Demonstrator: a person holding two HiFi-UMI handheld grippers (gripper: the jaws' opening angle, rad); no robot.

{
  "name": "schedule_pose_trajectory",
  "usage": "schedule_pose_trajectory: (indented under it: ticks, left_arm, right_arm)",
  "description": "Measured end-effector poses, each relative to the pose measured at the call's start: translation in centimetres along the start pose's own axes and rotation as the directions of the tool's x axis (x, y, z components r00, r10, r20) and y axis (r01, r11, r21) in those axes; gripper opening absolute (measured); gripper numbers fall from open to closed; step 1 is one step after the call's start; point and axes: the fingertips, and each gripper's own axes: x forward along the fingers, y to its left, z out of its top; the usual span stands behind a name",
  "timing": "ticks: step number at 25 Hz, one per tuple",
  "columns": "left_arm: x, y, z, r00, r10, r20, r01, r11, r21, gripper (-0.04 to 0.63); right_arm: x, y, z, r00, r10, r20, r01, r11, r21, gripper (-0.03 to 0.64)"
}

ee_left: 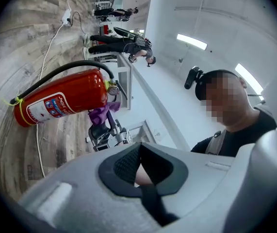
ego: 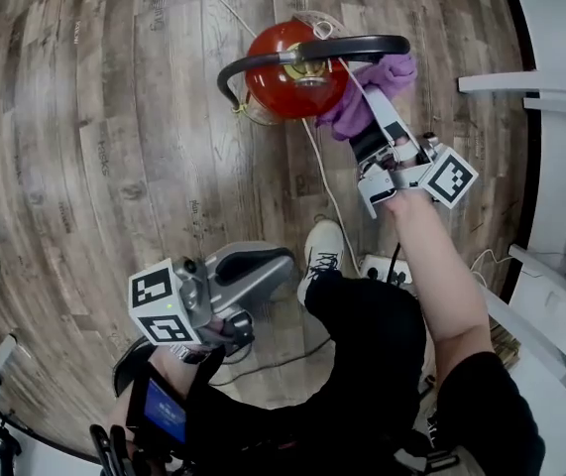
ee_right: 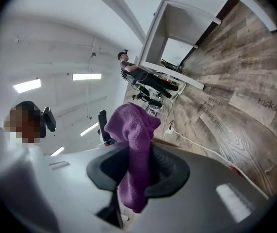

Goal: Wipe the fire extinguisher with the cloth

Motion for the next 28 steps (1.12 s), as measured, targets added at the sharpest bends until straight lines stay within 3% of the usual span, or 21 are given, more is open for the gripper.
schedule_pose_trajectory:
  ticks: [4,10,15,20,24,28]
  left_arm:
    - [-0.6,1.3,0.0,0.999,-0.030,-0.015,0.030,1.000,-0.010,-0.002]
    - [-0.9,1.8,1.3,0.997,-0.045,-0.063,0.049,0.997,0.065,-0.002]
    - [-2.2,3.7,1.7,0.998,0.003,-0.059,0.002,0.997,0.082,-0.002]
    - [-2.8,5.3,1.9,0.998,0.049,-0.041,-0.046,0.996,0.080,-0.002]
    - [-3.4,6.5,1.9,0.995,0.095,-0.042,-0.090,0.990,0.105,-0.002]
    - [-2.8,6.9,1.8,0.993,0.102,-0.059,-0.094,0.988,0.125,-0.002]
  right_arm:
    - [-0.3,-3.9,-2.5,0.997,-0.002,-0.079,0.004,1.000,0.031,0.094]
    - [-0.5,-10.8,-7.4,0.981,-0.055,-0.188,0.068,0.996,0.063,0.094]
    - [-1.0,-18.3,-11.6,0.957,-0.136,-0.257,0.159,0.985,0.068,0.094]
    - [-2.2,-26.2,-16.0,0.895,-0.300,-0.330,0.356,0.926,0.124,0.092]
    - [-2.2,-28.7,-17.5,0.875,-0.316,-0.367,0.379,0.919,0.111,0.094]
    - [-2.7,-30.0,-19.3,0.826,-0.360,-0.434,0.432,0.899,0.075,0.093]
